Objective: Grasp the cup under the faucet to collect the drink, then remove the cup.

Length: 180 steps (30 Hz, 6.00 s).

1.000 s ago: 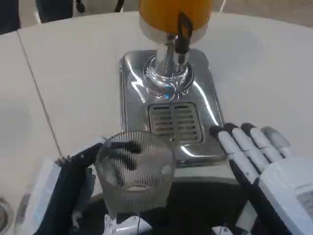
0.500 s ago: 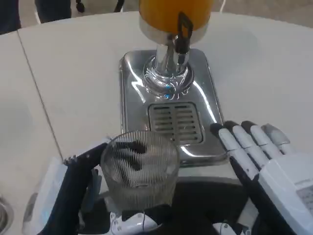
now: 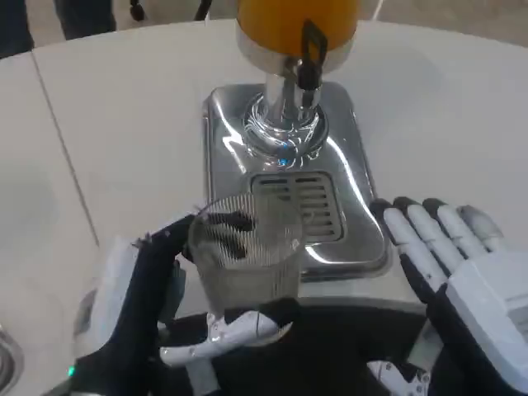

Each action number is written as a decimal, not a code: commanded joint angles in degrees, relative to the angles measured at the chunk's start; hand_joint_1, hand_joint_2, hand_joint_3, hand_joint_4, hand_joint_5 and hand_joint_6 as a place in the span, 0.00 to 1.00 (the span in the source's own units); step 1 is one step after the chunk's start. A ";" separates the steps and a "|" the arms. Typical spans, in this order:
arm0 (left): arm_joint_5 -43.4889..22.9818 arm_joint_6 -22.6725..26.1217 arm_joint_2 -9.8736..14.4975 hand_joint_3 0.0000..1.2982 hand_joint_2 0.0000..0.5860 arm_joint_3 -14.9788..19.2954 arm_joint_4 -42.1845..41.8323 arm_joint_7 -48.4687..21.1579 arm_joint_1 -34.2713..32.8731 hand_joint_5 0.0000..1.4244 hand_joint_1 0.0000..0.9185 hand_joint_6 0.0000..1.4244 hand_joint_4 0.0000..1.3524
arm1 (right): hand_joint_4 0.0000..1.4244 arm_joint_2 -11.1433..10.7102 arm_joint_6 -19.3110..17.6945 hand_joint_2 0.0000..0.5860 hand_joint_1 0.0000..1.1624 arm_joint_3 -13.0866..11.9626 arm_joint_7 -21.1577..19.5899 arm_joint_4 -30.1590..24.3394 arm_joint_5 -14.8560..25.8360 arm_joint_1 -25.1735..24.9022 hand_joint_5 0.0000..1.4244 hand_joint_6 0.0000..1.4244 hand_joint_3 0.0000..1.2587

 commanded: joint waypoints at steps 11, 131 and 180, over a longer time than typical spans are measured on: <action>6.54 1.84 -5.64 0.89 0.11 -6.29 28.31 16.23 -23.90 1.00 0.71 1.00 0.83 | 0.00 0.87 0.70 0.71 0.36 -0.42 1.82 -1.99 -0.90 2.61 0.00 0.00 0.00; 24.41 14.55 16.97 0.00 0.28 0.99 -11.44 3.96 13.34 0.00 0.00 0.01 0.00 | 0.00 10.00 29.08 0.69 0.34 7.45 -8.65 28.33 36.71 -48.10 0.00 0.00 0.00; 21.29 16.95 13.17 0.00 0.18 1.45 -2.48 4.98 4.53 0.00 0.03 0.01 0.00 | 0.00 -9.39 45.61 0.71 0.24 27.60 16.41 25.44 19.11 -65.82 0.02 0.06 0.04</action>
